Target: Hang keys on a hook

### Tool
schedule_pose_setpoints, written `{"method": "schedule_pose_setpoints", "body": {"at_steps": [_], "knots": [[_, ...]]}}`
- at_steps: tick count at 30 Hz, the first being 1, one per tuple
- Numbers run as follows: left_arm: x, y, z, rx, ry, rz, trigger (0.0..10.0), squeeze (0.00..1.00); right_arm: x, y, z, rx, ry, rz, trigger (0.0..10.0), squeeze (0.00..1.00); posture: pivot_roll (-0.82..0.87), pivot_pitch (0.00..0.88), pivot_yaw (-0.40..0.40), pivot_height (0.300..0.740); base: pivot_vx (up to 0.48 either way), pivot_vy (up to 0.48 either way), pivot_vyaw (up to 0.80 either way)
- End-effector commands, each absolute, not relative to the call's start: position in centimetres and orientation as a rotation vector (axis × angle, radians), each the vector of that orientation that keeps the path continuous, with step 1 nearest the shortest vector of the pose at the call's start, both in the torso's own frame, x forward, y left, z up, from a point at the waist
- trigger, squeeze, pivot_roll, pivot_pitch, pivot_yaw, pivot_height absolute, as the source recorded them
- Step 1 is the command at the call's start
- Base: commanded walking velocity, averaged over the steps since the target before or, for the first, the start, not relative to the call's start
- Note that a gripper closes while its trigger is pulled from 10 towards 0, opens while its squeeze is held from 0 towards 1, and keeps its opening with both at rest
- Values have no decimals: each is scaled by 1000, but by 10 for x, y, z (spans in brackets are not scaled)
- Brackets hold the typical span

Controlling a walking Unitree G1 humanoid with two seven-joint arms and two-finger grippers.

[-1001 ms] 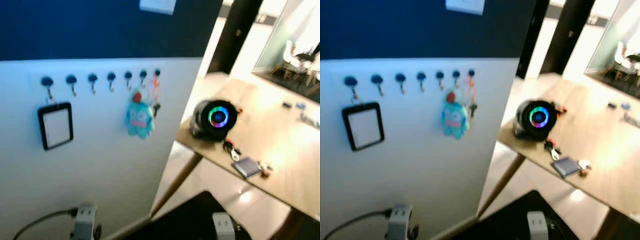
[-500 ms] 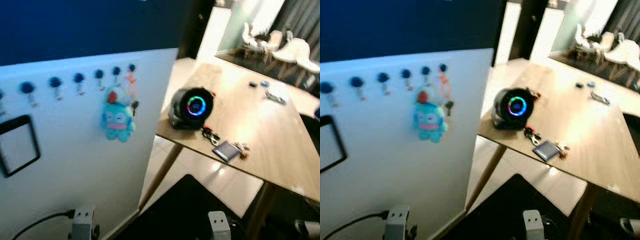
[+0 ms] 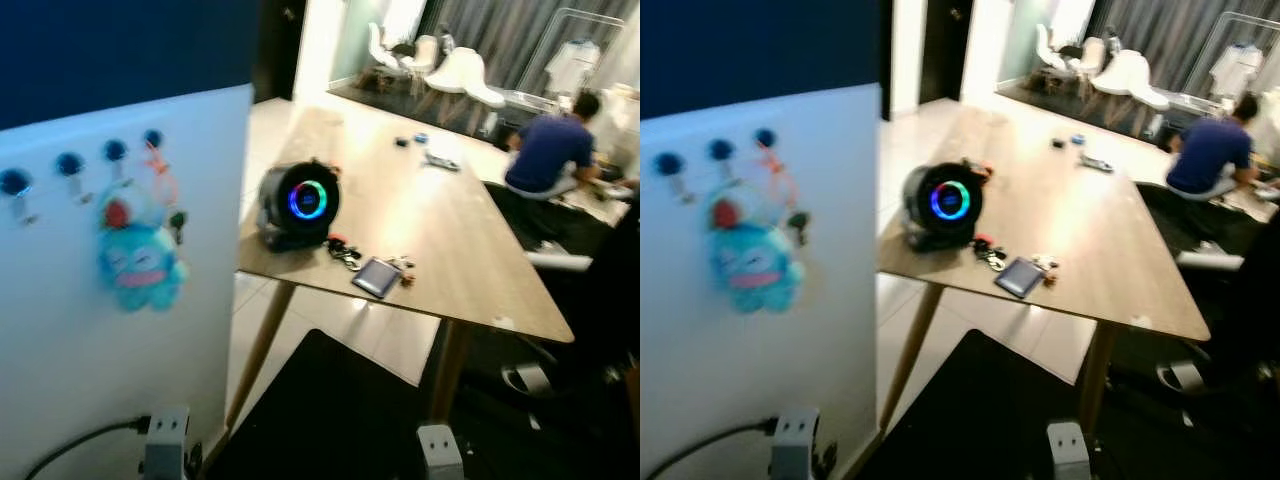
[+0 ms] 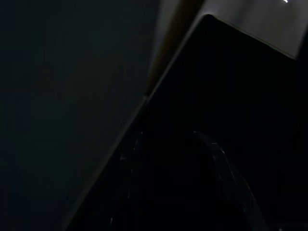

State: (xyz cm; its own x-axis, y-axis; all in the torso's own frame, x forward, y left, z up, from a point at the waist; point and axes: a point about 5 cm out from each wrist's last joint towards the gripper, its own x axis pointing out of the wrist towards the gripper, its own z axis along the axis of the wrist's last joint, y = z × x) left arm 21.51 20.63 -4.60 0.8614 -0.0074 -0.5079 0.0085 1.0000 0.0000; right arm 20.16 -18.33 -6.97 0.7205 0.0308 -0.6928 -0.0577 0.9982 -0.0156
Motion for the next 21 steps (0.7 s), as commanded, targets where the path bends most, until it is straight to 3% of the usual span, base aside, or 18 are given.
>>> {"method": "schedule_pose_setpoints", "body": {"at_steps": [1, 9, 21], "knots": [[215, 202, -47, -10, 527, -7, 10000, 0, 200, -191, -70, -49, 774, 37, 10000, 0, 97, 39, -112, 740, 0, 0, -800], [216, 202, -46, -10, 524, -6, 10000, 0, 202, -191, -69, -54, 770, 40, 10000, 0, 97, 38, -108, 740, 0, 0, -800], [229, 204, -38, 53, 516, -100, 10000, 0, 201, -186, -69, -6, 753, -9, 10000, 0, 107, 40, -14, 740, 0, 0, -800]]}}
